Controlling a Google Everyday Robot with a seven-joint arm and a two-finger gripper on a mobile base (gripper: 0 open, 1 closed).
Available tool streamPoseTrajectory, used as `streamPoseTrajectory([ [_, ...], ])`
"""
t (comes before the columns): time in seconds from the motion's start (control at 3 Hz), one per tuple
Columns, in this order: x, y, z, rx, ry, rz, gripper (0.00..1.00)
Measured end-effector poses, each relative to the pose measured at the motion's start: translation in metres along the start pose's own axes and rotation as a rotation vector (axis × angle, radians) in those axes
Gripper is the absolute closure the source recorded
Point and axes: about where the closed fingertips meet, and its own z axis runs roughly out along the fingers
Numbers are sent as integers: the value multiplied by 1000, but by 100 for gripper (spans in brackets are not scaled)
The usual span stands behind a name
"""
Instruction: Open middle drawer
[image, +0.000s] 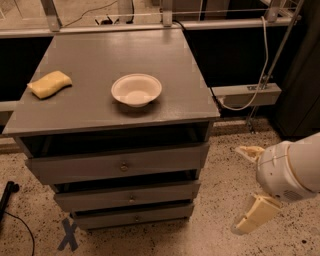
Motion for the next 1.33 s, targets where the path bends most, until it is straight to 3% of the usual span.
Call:
streamPoseTrajectory([
  [0.33, 9, -5, 41, -2, -7, -26, 0],
  [0.67, 45, -8, 125, -5, 35, -3, 0],
  [1.33, 77, -6, 225, -51, -12, 29, 0],
])
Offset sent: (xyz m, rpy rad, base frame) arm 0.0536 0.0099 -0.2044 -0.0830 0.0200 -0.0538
